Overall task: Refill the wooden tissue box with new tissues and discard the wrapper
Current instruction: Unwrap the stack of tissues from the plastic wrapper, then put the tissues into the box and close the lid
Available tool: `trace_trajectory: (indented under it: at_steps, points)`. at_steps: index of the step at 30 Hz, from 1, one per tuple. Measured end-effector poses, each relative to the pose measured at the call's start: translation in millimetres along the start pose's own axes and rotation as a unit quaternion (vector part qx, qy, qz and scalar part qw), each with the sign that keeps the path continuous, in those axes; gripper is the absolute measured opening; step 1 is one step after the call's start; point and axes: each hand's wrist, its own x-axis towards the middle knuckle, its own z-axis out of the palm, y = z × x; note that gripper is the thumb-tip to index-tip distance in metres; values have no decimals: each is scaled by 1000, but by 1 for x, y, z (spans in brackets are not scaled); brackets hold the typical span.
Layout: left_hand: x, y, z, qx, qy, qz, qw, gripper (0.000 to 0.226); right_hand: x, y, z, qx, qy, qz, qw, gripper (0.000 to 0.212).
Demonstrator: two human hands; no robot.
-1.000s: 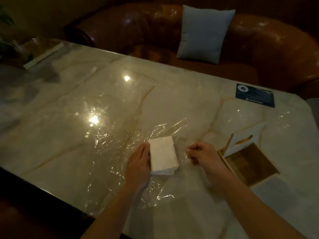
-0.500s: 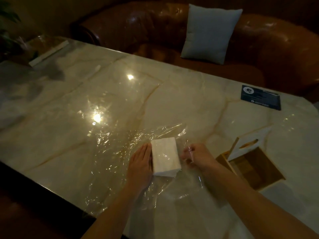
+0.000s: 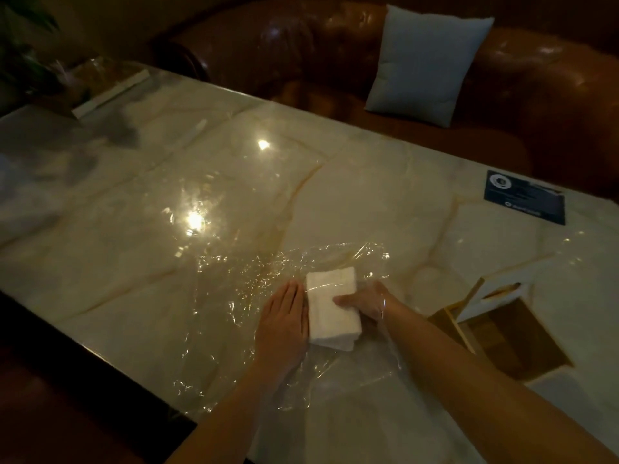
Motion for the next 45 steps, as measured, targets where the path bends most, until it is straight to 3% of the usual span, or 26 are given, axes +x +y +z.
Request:
trace_trajectory:
  at_steps: [4, 11, 16, 23, 27, 36, 39, 41, 43, 45]
  points:
    - [2, 2, -2, -12, 0, -15, 1000, 45, -3, 2, -2, 45, -10, 41, 998, 42]
    - [0, 2, -3, -43, 21, -44, 998, 47, -18, 2, -24, 118, 48, 15, 992, 32]
    - [0, 1, -2, -29, 14, -50, 998, 48, -43, -15, -42, 126, 77, -67, 987, 5]
    - [2, -5, -5, -47, 10, -35, 998, 44, -78, -45, -57, 130, 111, -175, 970, 12]
    - [5, -4, -9, -40, 3, -30, 999, 49, -96, -54, -60, 136, 97, -207, 964, 12]
    - [15, -4, -18, -5, -92, -60, 994, 46, -136, -59, -71, 130, 60, -245, 959, 4]
    - [24, 6, -42, -92, -79, -67, 990, 28, -141, -55, -74, 81, 34, -224, 971, 2]
    - [31, 18, -63, -303, -53, -103, 946, 20, -140, -49, -79, 33, 13, -198, 980, 10]
    - [40, 34, -85, -505, -104, -161, 842, 19, -137, -44, -83, 7, -21, -169, 985, 11]
    - [46, 46, -102, -606, -197, -198, 745, 26, -133, -38, -87, -7, -59, -151, 987, 11]
